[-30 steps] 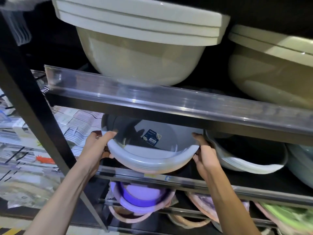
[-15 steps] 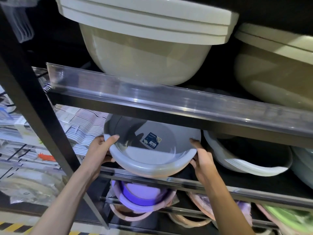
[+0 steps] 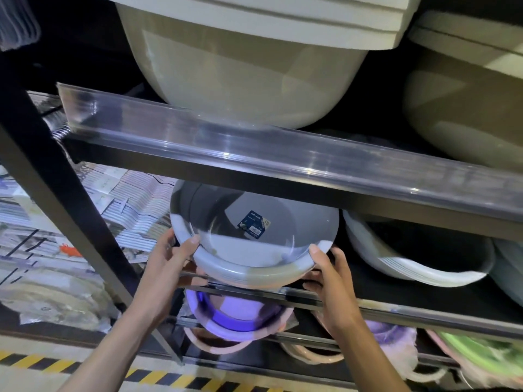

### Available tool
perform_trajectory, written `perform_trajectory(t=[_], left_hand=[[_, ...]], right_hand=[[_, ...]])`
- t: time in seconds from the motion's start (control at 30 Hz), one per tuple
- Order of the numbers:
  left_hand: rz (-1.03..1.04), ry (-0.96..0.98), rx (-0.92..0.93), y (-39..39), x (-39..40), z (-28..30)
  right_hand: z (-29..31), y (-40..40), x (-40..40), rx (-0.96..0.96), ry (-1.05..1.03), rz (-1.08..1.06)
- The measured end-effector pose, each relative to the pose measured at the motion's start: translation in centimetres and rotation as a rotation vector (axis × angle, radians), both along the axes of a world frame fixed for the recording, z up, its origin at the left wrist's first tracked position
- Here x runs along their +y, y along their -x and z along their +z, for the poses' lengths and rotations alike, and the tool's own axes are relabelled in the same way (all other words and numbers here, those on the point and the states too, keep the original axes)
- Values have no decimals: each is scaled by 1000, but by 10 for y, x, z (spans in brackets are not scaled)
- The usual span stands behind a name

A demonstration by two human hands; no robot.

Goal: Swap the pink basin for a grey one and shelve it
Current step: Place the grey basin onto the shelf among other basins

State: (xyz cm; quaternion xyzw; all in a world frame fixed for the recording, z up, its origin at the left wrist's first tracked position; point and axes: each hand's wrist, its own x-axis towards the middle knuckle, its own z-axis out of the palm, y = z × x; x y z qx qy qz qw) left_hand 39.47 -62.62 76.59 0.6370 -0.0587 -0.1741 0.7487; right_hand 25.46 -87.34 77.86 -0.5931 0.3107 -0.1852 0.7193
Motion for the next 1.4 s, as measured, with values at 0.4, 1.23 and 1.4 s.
perform_trajectory(t=[0.4, 1.23, 1.4], left_hand=[[13, -11, -27, -26, -11, -9], [-42, -19, 8, -65, -30, 3], [-5, -179, -101, -59, -21, 7]], right_hand=[[-1, -20, -12, -12, 13, -58], [12, -55, -27, 32, -49, -70], [15, -39, -29, 55, 13, -35]])
